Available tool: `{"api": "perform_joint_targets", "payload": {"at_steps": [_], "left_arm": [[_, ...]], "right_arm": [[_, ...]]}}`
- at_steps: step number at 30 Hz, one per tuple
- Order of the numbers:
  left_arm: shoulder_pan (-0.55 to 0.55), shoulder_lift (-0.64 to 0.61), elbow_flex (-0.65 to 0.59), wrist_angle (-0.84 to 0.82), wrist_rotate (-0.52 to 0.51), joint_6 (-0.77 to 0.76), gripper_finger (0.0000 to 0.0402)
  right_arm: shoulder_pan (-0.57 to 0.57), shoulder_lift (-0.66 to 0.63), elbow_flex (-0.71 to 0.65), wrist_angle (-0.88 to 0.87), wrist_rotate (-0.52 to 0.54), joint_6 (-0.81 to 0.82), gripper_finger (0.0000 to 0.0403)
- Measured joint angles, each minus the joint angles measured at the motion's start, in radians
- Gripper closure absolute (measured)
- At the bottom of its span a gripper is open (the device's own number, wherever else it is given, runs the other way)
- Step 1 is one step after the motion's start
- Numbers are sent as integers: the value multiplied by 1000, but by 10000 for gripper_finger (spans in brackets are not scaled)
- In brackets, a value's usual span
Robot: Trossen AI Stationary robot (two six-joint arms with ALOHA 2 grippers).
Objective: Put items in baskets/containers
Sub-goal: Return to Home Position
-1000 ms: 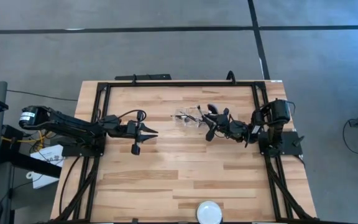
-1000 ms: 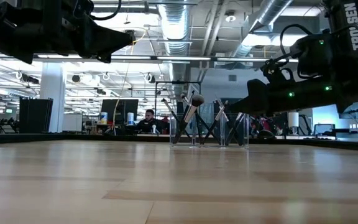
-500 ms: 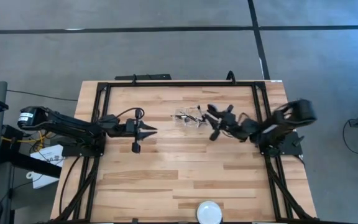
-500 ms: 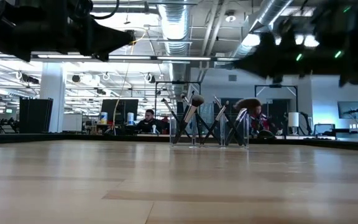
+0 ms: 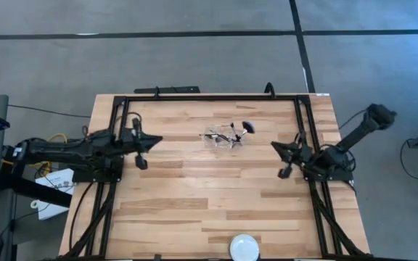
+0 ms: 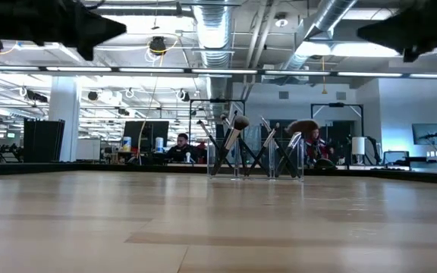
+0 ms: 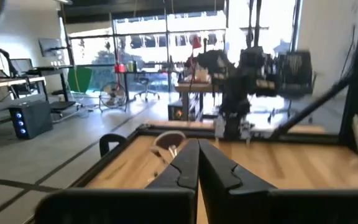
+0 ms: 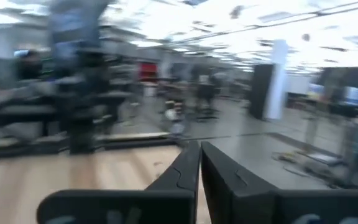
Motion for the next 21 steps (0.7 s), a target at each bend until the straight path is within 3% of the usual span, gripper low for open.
{"api": "perform_joint_targets", "payload": {"at_steps": [5,10,14,18,21], "left_arm": [[0,-210,0,-156,0,-62,398],[0,-367,0,-301,0,-123,398],[0,-451,-5,-432,0,-115,398],[-1,-455,-16,-525,-8,-95,398],[-1,-458,-7,-509,-10,-128,398]], "right_arm": [[186,-194,0,-276,-15,-4,401],[287,-319,0,-450,-72,77,402],[241,-347,-1,-544,-145,160,403],[125,-343,-24,-600,-403,232,403],[29,-337,-37,-596,-522,283,403]]}}
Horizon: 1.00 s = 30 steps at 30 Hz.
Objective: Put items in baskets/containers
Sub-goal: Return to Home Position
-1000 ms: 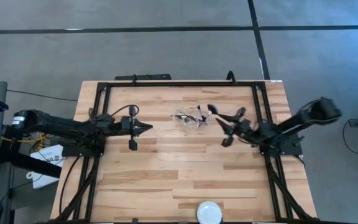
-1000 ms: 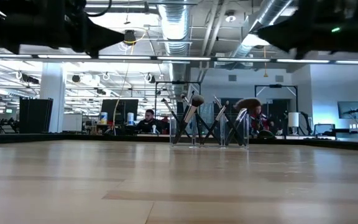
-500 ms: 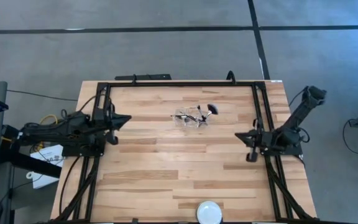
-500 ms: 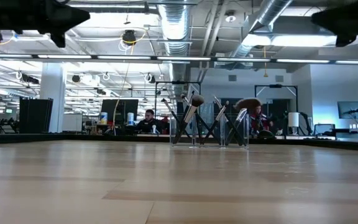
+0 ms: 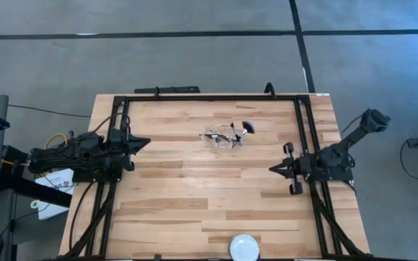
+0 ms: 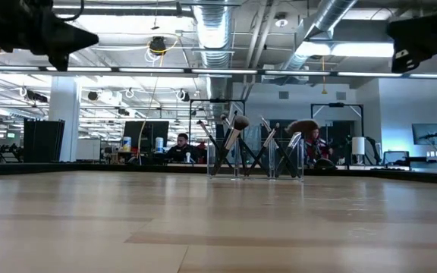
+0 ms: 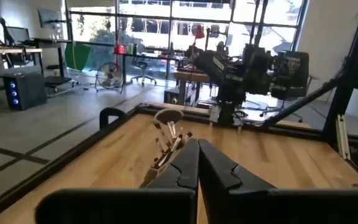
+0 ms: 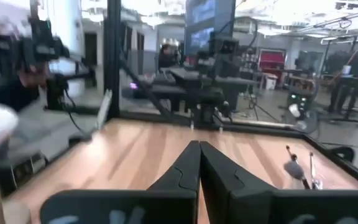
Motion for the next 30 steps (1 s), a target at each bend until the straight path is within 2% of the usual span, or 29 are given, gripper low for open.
{"api": "perform_joint_targets", "payload": {"at_steps": [4,6,11,15,20,24,30], "left_arm": [[0,-3,43,-2,0,2,398],[0,-3,65,-8,0,20,398],[0,-3,85,-76,-1,14,398],[0,-3,85,-117,-5,1,398],[0,-3,82,-115,-5,-2,398],[0,-3,16,-89,-5,-4,398],[1,-4,-107,112,32,24,398]], "right_arm": [[-88,-1,0,2,-118,21,403],[-110,-6,0,3,-128,-2,403],[-130,-44,3,-32,-117,-57,403],[-130,-126,52,-197,-22,-59,403],[-131,-246,56,-354,-11,-61,403],[-131,-329,40,-383,-12,-94,403],[-142,-328,3,-330,-12,-140,403]]}}
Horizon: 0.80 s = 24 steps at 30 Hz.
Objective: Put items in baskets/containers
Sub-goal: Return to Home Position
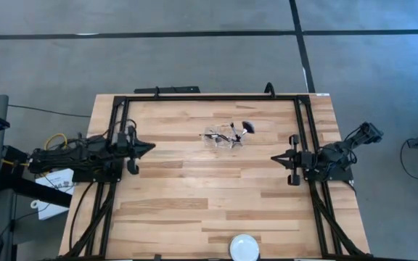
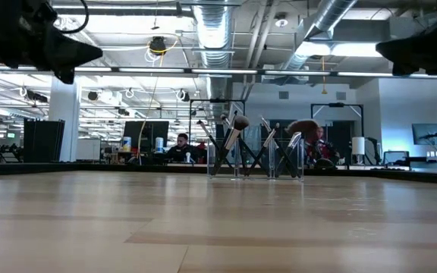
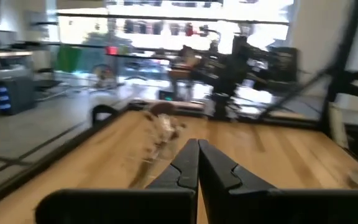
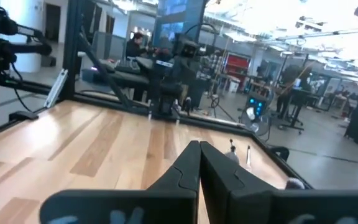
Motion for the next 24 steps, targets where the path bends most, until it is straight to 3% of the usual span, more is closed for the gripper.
{"api": "perform_joint_targets", "payload": {"at_steps": [5,24], "left_arm": [[-1,0,-85,81,127,-20,398],[0,160,-87,85,128,-20,392]], "right_arm": [[-32,-4,0,1,1,9,403],[-111,-4,0,-12,1,18,403]]}}
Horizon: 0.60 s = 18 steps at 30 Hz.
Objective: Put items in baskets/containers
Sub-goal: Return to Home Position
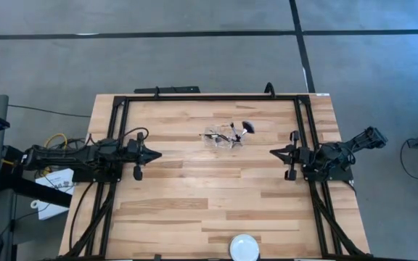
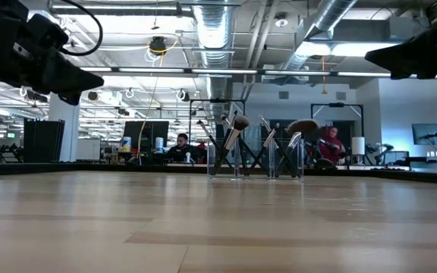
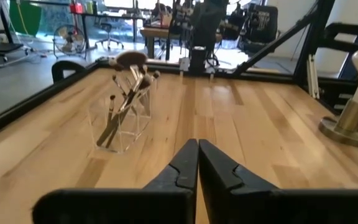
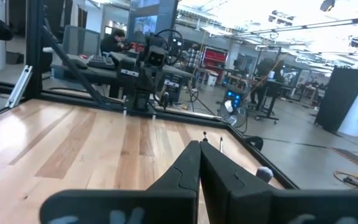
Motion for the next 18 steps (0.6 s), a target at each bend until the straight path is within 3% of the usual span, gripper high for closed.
{"api": "perform_joint_targets", "payload": {"at_steps": [18], "left_arm": [[0,72,1,8,0,0,391]], "right_arm": [[0,0,0,-1,0,1,403]]}}
